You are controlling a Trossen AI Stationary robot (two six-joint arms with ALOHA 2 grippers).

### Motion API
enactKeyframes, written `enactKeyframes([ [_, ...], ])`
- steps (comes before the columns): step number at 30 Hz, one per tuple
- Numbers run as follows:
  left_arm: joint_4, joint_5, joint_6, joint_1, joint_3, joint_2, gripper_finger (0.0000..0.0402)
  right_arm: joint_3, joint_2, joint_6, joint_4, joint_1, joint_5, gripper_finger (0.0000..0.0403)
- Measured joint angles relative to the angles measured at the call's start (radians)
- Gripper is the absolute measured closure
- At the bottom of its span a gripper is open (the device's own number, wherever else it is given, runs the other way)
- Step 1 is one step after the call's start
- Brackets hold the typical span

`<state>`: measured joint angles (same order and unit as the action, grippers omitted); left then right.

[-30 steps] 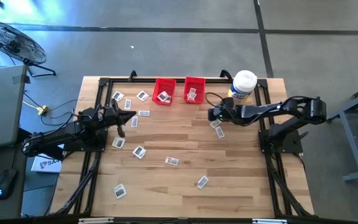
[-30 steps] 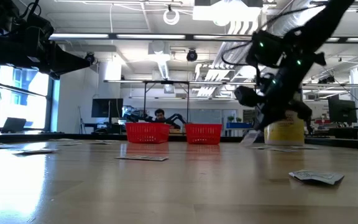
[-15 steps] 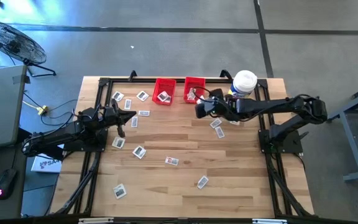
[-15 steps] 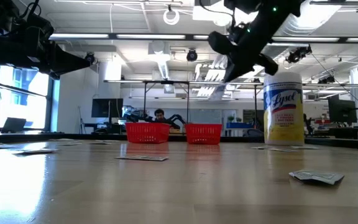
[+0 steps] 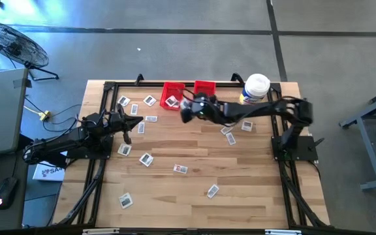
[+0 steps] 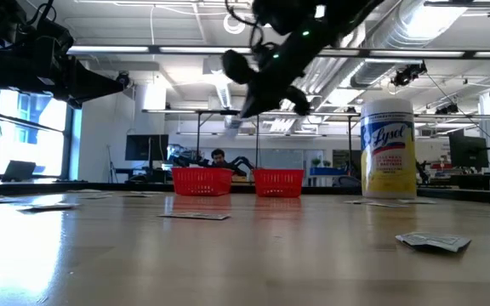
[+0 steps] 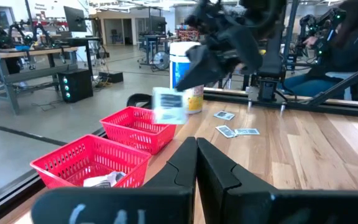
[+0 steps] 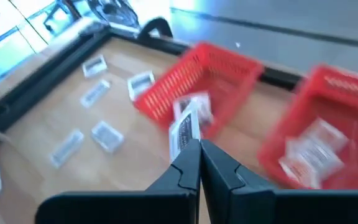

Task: Pick & Place First Aid Supplies
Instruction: Put the towelette pack into the left red bin

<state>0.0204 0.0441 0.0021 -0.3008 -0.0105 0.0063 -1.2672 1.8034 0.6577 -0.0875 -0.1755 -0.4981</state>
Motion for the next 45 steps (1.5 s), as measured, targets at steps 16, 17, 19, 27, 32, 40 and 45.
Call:
enactKeyframes([
  [16,0.000,0.000,0.000,0.000,0.000,0.000,0.0401,-0.575,0.488,-0.119,-0.201,-0.124,0.070,0.0402],
  [17,0.000,0.000,0.000,0.000,0.000,0.000,0.0401,-0.579,0.498,-0.119,-0.204,-0.127,0.077,0.0401],
  [19,0.000,0.000,0.000,0.000,0.000,0.000,0.0401,-0.578,0.507,-0.120,-0.202,-0.131,0.101,0.0396],
  [27,0.000,0.000,0.000,0.000,0.000,0.000,0.0401,-0.552,0.508,-0.121,-0.230,-0.145,0.121,0.0354],
  [32,0.000,0.000,0.000,0.000,0.000,0.000,0.0401,-0.549,0.480,-0.187,-0.280,-0.145,0.116,0.0331],
  [40,0.000,0.000,0.000,0.000,0.000,0.000,0.0401,-0.551,0.350,-0.242,-0.429,-0.127,0.291,0.0333],
  [45,0.000,0.000,0.000,0.000,0.000,0.000,0.0401,-0.552,0.239,-0.275,-0.664,-0.063,0.261,0.0348],
])
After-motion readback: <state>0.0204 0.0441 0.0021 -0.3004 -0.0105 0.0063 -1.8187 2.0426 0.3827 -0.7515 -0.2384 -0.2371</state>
